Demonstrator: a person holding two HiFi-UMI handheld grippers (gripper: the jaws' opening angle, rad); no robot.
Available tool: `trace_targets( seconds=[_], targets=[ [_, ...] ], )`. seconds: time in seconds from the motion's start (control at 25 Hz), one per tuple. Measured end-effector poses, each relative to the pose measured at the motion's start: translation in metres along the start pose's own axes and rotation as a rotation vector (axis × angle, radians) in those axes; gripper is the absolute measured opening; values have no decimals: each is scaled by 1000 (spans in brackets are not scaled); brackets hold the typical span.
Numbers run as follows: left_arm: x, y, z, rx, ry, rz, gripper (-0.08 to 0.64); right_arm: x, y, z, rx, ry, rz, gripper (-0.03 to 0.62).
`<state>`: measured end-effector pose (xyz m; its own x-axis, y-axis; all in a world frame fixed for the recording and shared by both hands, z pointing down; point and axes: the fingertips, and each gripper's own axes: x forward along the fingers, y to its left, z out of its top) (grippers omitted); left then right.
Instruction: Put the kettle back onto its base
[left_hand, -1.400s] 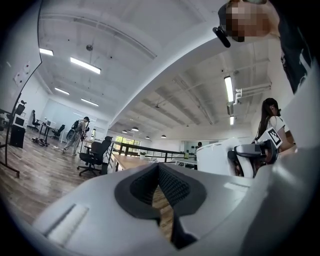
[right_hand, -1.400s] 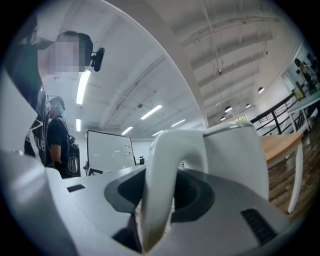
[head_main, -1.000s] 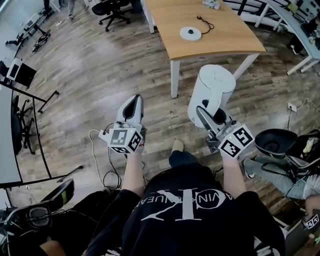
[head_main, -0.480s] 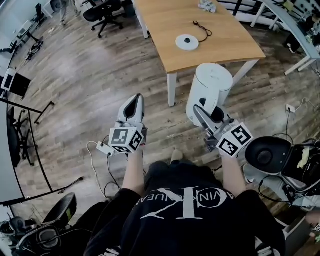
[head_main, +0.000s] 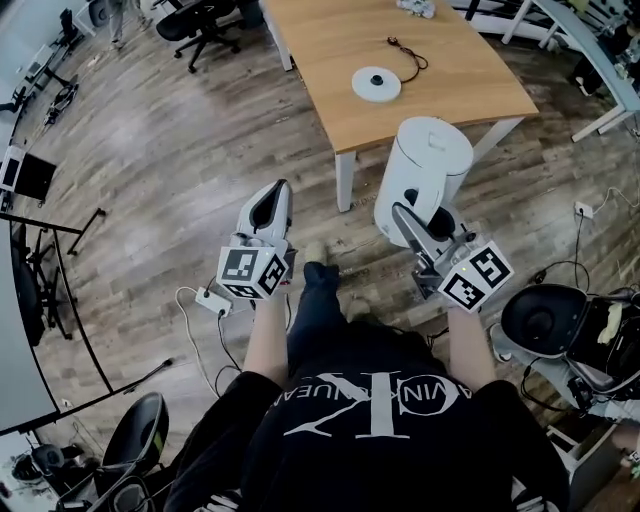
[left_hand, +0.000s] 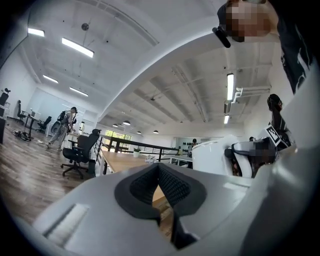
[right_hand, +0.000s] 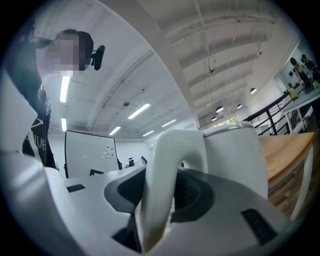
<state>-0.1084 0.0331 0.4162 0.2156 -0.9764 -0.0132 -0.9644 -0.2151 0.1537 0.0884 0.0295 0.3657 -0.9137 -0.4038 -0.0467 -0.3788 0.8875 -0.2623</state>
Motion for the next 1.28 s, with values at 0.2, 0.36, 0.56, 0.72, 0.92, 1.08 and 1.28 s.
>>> trace_targets(
  seconds=[0.2,0.36,0.56,0.72,0.92,1.08,1.28],
  targets=[
    [57,15,-2,-17,14,-77,11,29,-20,5,-12,2,-29,138],
    [101,26,8,-2,25,-144,11,50,-44,18,-2,-19,-59,138],
    [141,47,7,6,59,-200,11,82,-73,30,-2,-41,-96,138],
    [169,67,1,-4,75,-215,11,107,-95,34,-5,-45,-120,138],
    [204,88,0,-16,86,-254,11,137,-120,43,-7,-57,-156,138],
    [230,105,2,-20,88,-294,11,161,-140,49,-19,-69,-196,138],
    [246,121,-2,-38,81,-324,11,178,-154,55,-42,-82,-245,138]
  ],
)
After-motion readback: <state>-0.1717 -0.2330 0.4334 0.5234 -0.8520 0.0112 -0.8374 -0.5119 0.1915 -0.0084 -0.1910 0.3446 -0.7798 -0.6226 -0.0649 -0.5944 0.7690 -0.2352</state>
